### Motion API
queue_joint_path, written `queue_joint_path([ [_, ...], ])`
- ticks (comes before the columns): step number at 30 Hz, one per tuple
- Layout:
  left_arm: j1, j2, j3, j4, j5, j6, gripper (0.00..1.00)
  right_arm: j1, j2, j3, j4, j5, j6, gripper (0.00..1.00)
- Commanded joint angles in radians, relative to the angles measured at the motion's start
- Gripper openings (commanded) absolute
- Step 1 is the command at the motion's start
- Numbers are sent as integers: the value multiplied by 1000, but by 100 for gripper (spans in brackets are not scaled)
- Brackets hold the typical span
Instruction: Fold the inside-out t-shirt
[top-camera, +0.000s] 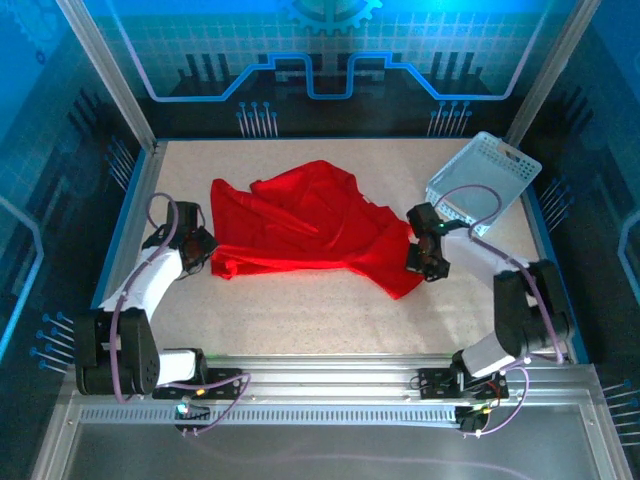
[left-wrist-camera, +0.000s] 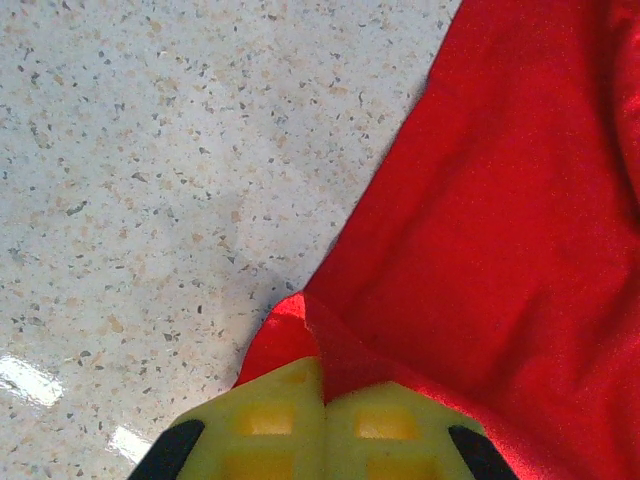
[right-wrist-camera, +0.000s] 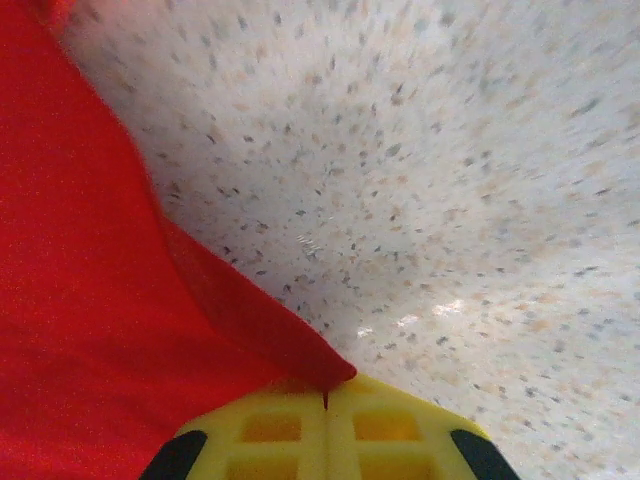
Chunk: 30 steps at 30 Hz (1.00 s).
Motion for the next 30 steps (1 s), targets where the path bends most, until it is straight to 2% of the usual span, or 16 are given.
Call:
queue_joint_path([
  [1, 9, -42, 58, -21, 16, -5, 0, -20, -128, 27, -90, 57, -17, 0],
  [4, 11, -83, 102, -34, 44, 3, 0, -32, -250, 104, -165, 65, -52, 0],
  [7, 11, -155, 150, -24, 93, 22, 0, -70, -355, 223, -229, 19, -90, 0],
  [10, 10, -236, 219, -12, 151, 55, 0, -116, -423, 412, -302, -17, -124, 0],
  [14, 10, -338, 310, 32, 262, 77, 0, -141, -418, 769, -403, -34, -165, 0],
  [17, 10, -430, 331, 148, 381, 81, 0, -144, -393, 1025, -449, -46, -180, 0],
  [20, 9, -534, 289, 293, 436, 67, 0, -144, -363, 1237, -480, -39, -196, 0],
  [22, 11, -563, 269, 350, 437, 59, 0, -143, -340, 1317, -488, -23, -206, 0],
  [24, 9, -515, 276, 322, 403, 55, 0, -144, -318, 1327, -479, -14, -215, 0],
  [26, 9, -386, 341, 205, 386, 68, 0, -143, -287, 1304, -481, -20, -220, 0],
  [30, 10, -66, 592, -108, 499, 126, 0, -148, -227, 1231, -452, -40, -245, 0],
])
